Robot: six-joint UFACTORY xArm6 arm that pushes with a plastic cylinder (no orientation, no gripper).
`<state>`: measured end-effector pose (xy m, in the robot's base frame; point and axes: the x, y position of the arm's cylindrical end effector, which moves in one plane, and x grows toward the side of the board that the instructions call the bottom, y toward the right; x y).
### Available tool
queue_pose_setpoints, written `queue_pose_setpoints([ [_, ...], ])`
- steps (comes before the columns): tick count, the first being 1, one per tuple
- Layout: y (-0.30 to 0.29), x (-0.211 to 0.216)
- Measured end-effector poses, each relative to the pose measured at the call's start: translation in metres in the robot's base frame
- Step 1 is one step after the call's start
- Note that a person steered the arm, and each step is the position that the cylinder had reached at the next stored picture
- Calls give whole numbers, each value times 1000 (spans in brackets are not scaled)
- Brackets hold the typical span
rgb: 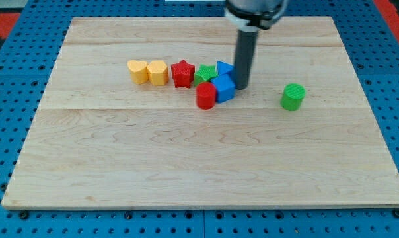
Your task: Place the green circle to the right of the blue cube
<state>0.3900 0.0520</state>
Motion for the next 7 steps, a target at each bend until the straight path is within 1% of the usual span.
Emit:
queue_pose_setpoints([
  [1, 66, 0],
  [2, 128, 8],
  [3, 146, 8],
  [4, 167, 17],
  [5, 168, 39],
  [7, 56, 23],
])
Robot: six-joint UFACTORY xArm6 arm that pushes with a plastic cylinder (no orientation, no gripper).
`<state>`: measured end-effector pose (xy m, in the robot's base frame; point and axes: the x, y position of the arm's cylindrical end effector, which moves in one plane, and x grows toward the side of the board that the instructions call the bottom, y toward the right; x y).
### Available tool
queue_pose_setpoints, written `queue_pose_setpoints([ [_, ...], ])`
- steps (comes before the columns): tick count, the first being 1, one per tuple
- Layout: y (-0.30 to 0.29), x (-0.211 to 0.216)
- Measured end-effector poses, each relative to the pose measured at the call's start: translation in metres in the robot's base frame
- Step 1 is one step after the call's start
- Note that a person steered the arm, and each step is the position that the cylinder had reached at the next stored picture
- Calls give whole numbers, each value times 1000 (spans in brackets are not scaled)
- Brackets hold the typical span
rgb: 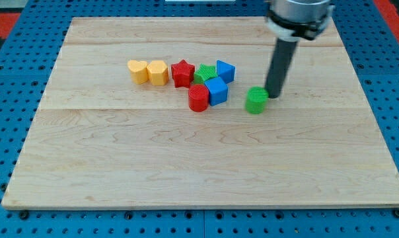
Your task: Place the green circle to the right of the blue cube
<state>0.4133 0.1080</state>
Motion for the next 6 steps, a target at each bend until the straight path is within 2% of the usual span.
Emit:
queue_pose_setpoints([
  [1, 8, 48],
  [2, -11, 64],
  [3, -49, 38],
  [4, -62, 21],
  [5, -60, 42],
  [6, -32, 48],
])
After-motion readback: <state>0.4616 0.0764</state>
